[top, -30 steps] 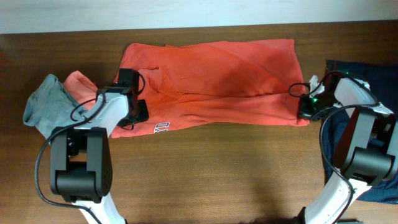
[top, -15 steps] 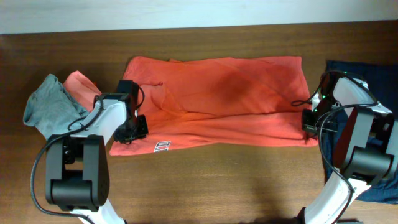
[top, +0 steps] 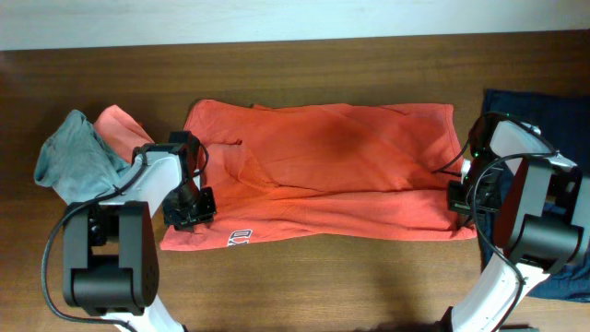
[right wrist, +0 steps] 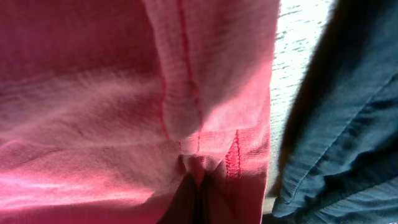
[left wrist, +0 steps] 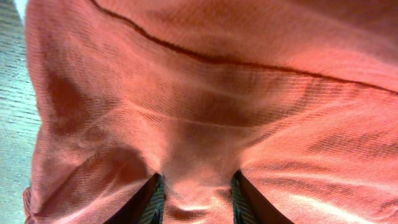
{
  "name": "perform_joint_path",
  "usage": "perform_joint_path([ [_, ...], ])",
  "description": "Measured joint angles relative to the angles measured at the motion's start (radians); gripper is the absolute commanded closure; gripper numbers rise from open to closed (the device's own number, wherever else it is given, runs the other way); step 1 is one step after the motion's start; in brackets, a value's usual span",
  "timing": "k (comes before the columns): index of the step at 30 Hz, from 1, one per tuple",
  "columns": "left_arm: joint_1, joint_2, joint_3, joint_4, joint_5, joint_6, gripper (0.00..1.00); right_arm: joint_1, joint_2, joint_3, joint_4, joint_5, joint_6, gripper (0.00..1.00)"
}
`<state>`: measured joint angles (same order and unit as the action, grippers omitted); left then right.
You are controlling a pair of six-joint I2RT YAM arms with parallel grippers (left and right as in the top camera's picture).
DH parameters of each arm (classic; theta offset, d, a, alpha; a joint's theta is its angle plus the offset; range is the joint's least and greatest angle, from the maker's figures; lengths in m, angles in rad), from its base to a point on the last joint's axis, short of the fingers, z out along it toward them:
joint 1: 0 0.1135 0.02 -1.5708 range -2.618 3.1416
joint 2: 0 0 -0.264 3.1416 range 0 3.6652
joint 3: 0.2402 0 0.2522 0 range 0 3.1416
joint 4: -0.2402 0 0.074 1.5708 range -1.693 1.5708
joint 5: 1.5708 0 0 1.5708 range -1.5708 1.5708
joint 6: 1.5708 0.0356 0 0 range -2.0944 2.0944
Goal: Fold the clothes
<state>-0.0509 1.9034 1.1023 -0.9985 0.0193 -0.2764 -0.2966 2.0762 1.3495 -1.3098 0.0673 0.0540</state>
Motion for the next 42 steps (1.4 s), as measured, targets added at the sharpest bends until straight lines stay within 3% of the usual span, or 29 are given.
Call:
perform_joint_path([
  [5, 0.000, -0.013, 0.002, -0.015, 0.000, 0.004, 0.66, 0.000, -0.002, 0.017, -0.010, -0.018, -0.002, 0.96],
  [6, 0.000, -0.021, 0.000, -0.018, -0.001, 0.007, 0.66, 0.000, -0.012, 0.034, -0.011, -0.023, -0.002, 0.91],
  [7, 0.000, -0.037, -0.013, -0.025, -0.003, 0.012, 0.60, 0.000, -0.037, 0.061, -0.011, -0.027, -0.001, 0.76],
  [8, -0.002, -0.063, -0.030, -0.031, -0.008, 0.019, 0.49, 0.000, -0.074, 0.096, -0.015, -0.032, -0.001, 0.66],
  [9, -0.002, -0.097, -0.036, -0.034, -0.012, 0.021, 0.31, 0.000, -0.112, 0.133, -0.018, -0.034, -0.003, 0.56],
  [10, -0.002, -0.132, -0.037, -0.034, -0.016, 0.029, 0.23, 0.000, -0.142, 0.163, -0.019, -0.034, -0.002, 0.53],
  [15, -0.002, -0.442, -0.005, 0.079, -0.026, 0.046, 0.22, 0.000, -0.263, 0.303, -0.047, -0.034, -0.002, 0.53],
  [17, -0.002, -0.489, -0.001, 0.105, -0.027, 0.050, 0.22, 0.000, -0.267, 0.305, -0.054, -0.034, -0.002, 0.53],
  [21, -0.002, -0.514, -0.001, 0.148, -0.027, 0.053, 0.22, 0.000, -0.265, 0.303, -0.062, -0.034, -0.002, 0.54],
  [28, -0.002, -0.512, 0.021, 0.356, -0.026, 0.079, 0.21, 0.000, -0.265, 0.303, -0.044, -0.122, -0.055, 0.53],
  [35, 0.043, -0.249, 0.387, 0.276, 0.012, 0.174, 0.21, 0.000, -0.269, 0.304, -0.040, -0.175, -0.088, 0.52],
  [38, 0.077, -0.018, 0.603, 0.212, 0.085, 0.246, 0.21, 0.000, -0.275, 0.304, -0.048, -0.187, -0.090, 0.51],
  [42, 0.102, 0.225, 0.762, 0.190, 0.179, 0.345, 0.22, 0.000, -0.278, 0.304, -0.048, -0.193, -0.092, 0.51],
])
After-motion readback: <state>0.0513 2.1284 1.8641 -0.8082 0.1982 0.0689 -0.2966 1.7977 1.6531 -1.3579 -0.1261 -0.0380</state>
